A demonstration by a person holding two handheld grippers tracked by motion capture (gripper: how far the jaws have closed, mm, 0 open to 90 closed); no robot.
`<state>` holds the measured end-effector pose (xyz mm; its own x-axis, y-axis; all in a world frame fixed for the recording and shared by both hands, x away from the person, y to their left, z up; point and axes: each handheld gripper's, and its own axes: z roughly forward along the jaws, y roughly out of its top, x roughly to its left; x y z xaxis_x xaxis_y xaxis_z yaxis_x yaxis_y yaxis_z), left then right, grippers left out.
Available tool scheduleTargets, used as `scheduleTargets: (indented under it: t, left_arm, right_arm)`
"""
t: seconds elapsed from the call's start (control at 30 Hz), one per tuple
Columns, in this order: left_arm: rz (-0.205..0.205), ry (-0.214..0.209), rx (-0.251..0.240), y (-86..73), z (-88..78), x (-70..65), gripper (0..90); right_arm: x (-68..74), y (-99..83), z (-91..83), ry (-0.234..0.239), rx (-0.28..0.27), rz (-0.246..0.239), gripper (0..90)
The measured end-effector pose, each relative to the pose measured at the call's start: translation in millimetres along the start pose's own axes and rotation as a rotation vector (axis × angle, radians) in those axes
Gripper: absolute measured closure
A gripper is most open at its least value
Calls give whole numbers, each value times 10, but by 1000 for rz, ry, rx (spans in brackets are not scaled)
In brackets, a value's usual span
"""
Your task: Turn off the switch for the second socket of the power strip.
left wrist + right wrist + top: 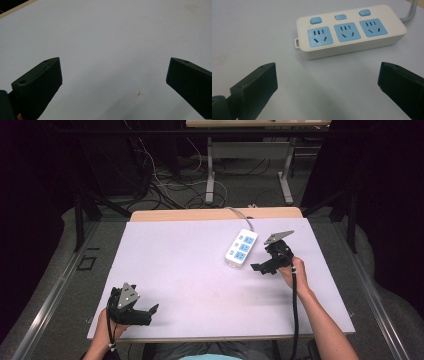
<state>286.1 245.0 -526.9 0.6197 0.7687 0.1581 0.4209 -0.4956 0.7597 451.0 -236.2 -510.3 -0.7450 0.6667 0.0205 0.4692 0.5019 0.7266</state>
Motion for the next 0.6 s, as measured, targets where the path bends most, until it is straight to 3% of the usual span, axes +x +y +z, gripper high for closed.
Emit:
scheduleTargets:
  t: [0.53,0.6]
  left_arm:
    - [3,7,-3,-6,7,4,1]
    - [3,11,-5,-7,9,3,1]
  right_arm:
    - [-129,84,93,8,10,36,19]
    - [-127,104,101,28,21,46,17]
